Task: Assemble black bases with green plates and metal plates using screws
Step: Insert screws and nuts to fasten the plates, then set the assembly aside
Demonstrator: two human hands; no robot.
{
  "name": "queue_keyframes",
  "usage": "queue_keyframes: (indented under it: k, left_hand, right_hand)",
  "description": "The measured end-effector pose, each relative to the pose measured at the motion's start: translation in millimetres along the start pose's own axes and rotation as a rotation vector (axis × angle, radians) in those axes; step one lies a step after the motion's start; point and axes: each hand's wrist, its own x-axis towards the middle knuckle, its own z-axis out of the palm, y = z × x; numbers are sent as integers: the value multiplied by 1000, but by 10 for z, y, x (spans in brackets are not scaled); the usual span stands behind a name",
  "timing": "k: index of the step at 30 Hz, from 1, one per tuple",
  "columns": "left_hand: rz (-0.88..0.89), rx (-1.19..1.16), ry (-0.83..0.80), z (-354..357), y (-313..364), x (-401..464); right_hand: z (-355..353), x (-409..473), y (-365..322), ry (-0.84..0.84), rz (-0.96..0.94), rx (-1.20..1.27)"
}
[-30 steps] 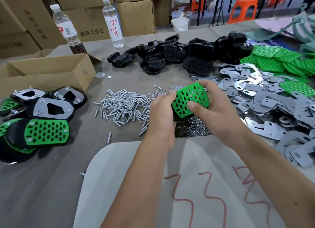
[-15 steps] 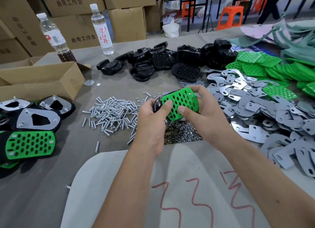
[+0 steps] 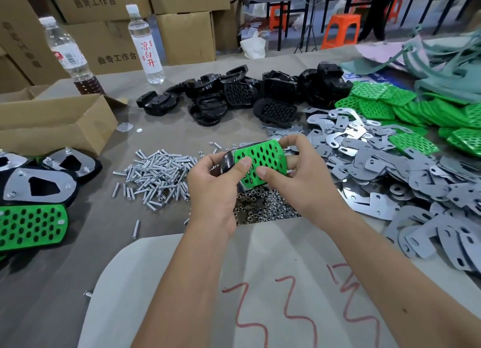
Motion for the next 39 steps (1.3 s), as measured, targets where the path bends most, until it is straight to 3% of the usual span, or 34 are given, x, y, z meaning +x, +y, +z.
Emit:
queue_keyframes:
  k: [3, 5, 11, 22, 27, 31, 35, 39]
  left_hand:
    - [-6, 3, 12, -18, 29, 20]
    - [-9, -9, -9, -33, 43, 29]
    - [-44, -15, -145, -56, 21, 20]
    - [-81, -28, -313, -120, 27, 47]
    - [22, 87, -233, -77, -32, 54]
    - [129, 225, -231, -102, -41, 73]
    - [351, 391, -124, -84, -70, 51]
    - [387, 395, -147, -63, -55, 32]
  right_hand:
    - [-22, -8, 17, 151, -69, -220]
    - [-51, 3, 10, 198, -69, -230]
    - [-131, -1, -87, -117, 121, 380]
    - [-216, 2, -95, -181, 135, 539]
    - [-193, 3, -85, -146, 174, 541]
    - [-237, 8, -93, -249, 199, 653]
    - [-224, 19, -101, -295, 217, 587]
    - [-224, 5, -135, -264, 185, 611]
